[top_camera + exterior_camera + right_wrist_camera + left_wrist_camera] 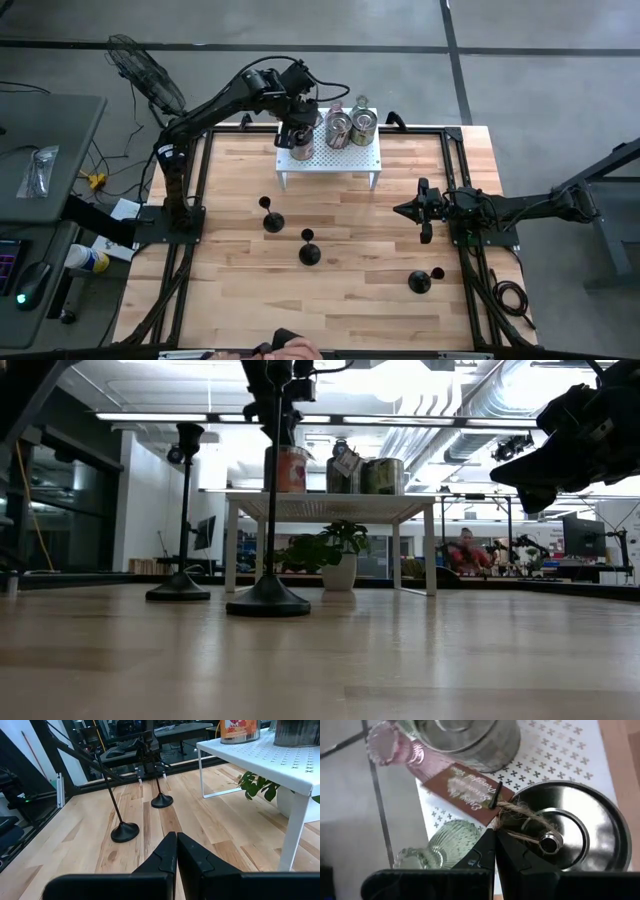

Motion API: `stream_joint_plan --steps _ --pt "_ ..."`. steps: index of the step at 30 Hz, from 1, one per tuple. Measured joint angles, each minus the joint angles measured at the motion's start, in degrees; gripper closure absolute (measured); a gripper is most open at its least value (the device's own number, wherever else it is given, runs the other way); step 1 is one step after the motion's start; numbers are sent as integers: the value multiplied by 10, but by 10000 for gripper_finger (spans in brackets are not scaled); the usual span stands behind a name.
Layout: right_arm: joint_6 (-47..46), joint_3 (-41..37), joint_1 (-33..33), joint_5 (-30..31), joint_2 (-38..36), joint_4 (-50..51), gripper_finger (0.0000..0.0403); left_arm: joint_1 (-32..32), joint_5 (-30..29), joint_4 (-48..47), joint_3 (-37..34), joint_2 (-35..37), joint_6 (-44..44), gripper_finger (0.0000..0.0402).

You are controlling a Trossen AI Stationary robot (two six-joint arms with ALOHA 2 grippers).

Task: Pick & Place candle stick holders
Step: Put the orange scented candle on the shelf aligned with the other scented candles

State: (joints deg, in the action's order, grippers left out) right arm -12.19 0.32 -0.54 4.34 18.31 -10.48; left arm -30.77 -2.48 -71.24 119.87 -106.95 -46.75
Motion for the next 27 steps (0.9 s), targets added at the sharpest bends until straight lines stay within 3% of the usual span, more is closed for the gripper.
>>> stream_joint_plan --steps 17,27 --pt "0 0 0 0 0 0 398 0 -11 37 0 -8 -157 401" --pt "0 0 0 0 0 0 398 0 -41 42 0 -8 -160 400"
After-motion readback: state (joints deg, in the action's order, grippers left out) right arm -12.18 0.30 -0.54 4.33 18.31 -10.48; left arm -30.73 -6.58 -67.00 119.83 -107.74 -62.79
